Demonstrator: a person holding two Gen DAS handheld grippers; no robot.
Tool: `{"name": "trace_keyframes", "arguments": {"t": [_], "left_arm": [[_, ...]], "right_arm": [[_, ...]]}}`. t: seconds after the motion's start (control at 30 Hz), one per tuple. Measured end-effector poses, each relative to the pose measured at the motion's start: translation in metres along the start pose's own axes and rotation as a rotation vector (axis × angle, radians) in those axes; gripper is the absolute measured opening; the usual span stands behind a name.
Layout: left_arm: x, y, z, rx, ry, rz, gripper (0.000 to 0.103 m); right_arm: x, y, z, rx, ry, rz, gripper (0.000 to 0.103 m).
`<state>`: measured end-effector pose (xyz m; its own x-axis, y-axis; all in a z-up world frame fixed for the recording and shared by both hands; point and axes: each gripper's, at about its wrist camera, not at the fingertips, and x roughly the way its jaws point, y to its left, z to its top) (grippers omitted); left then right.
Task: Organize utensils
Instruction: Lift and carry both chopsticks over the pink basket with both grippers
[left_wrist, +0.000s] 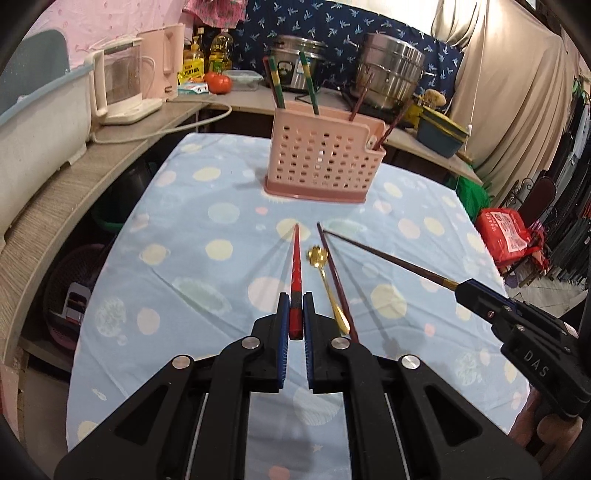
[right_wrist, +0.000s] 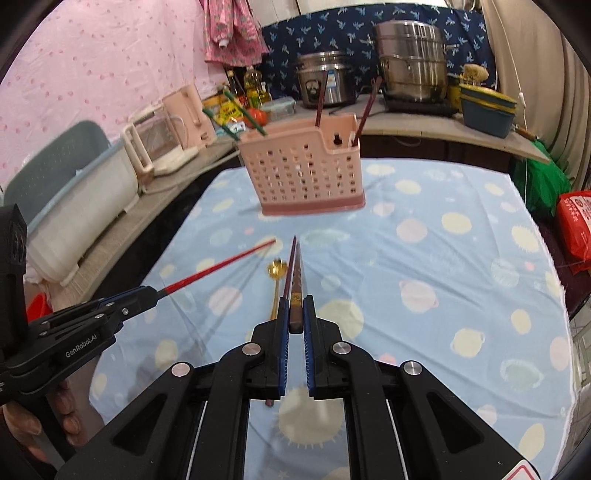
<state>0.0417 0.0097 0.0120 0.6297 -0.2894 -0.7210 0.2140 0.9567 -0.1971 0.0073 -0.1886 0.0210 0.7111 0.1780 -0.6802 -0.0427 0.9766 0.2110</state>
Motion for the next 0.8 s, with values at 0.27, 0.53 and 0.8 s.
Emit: {"name": "trace_keyframes", "arguments": {"t": [0.27, 0.53, 0.8], "left_arm": [[-0.014, -0.001, 0.038, 0.005, -0.082, -0.003, 0.007], [-0.027, -0.004, 0.081, 0.025, -0.165, 0.01, 0.007], [-0.043, -0.014, 0.133, 0.05, -0.264, 0.002, 0.007]], "right_arm": [[-0.017, -0.001, 0.044, 0.001, -0.103, 0.011, 0.007], [-0.022, 0.0, 0.089, -0.006, -0.18, 0.028, 0.007], [-0.025, -0.002, 0.134, -0.007, -0.246, 0.05, 0.007]]}}
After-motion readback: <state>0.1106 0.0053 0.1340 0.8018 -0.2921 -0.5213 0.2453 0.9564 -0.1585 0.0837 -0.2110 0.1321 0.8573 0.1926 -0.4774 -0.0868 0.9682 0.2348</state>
